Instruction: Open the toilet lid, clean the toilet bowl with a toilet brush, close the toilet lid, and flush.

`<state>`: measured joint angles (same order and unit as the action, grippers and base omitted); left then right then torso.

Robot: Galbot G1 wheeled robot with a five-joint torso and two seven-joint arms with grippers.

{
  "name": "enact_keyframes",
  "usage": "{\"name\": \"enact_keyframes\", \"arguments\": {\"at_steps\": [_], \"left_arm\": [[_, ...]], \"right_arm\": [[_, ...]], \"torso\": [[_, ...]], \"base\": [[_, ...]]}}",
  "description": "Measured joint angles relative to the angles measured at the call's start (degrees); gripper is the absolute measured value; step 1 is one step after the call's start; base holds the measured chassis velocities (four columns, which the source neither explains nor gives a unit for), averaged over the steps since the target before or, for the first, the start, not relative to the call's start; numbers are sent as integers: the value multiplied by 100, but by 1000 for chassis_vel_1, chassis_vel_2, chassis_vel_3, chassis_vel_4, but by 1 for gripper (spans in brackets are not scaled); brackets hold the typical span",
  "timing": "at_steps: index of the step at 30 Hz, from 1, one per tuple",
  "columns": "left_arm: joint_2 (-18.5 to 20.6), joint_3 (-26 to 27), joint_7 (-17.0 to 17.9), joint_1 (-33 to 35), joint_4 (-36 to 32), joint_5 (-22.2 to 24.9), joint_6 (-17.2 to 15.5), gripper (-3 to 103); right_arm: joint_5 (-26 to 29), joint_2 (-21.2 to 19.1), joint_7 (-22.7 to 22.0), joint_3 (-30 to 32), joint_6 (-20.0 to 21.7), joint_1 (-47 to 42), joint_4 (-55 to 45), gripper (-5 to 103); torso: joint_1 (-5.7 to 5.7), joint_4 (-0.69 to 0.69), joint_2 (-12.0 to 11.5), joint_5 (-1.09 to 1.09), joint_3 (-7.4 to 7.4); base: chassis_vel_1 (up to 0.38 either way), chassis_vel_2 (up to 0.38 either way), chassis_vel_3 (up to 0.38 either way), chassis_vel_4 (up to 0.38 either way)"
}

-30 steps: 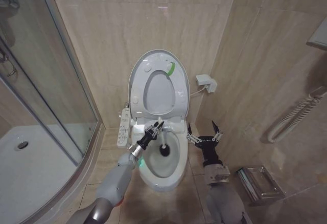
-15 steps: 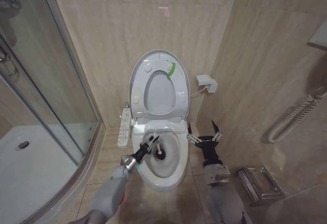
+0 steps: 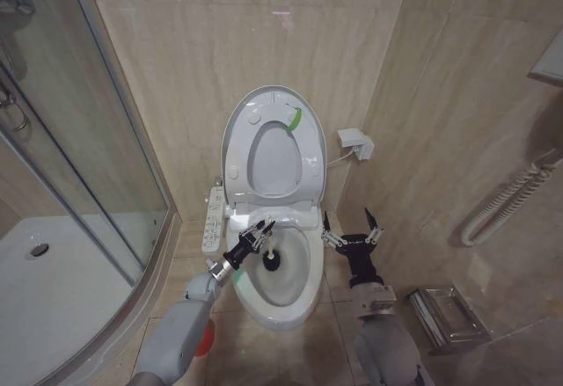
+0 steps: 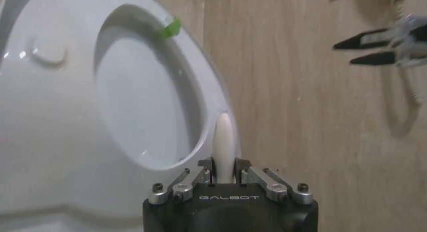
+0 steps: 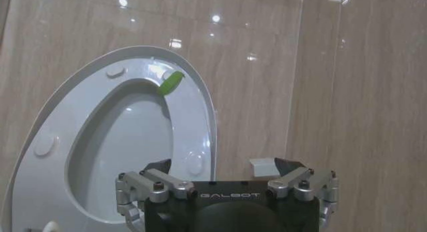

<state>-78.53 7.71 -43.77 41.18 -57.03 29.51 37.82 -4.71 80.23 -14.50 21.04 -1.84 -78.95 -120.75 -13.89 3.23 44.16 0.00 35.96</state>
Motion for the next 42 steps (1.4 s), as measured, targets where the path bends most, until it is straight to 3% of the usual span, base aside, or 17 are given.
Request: {"name": "enact_keyframes", "arguments": {"at_steps": [7, 17, 22, 29, 42], "left_arm": [[55, -17, 57, 307, -689, -1, -52, 21], [349, -80, 637, 721, -1676, -120, -237, 21], [607, -63, 1130, 1043, -2335, -134, -457, 21], [741, 37, 1164, 1323, -2537, -55, -492, 21], [602, 201, 1119, 1494, -2451, 39, -466, 21]], "right_arm": [[0, 0, 0, 0, 0, 0, 0, 100], [0, 0, 0, 0, 0, 0, 0, 100], [0, 0, 0, 0, 0, 0, 0, 100], [0, 0, 0, 0, 0, 0, 0, 100], [0, 0, 0, 0, 0, 0, 0, 100]], "torso": [[0, 0, 0, 0, 0], [0, 0, 0, 0, -1], [0, 0, 0, 0, 0], [1, 0, 0, 0, -1], [0, 1, 0, 0, -1]], "base": [[0, 0, 0, 0], [0, 0, 0, 0], [0, 0, 0, 0], [0, 0, 0, 0], [0, 0, 0, 0]]}}
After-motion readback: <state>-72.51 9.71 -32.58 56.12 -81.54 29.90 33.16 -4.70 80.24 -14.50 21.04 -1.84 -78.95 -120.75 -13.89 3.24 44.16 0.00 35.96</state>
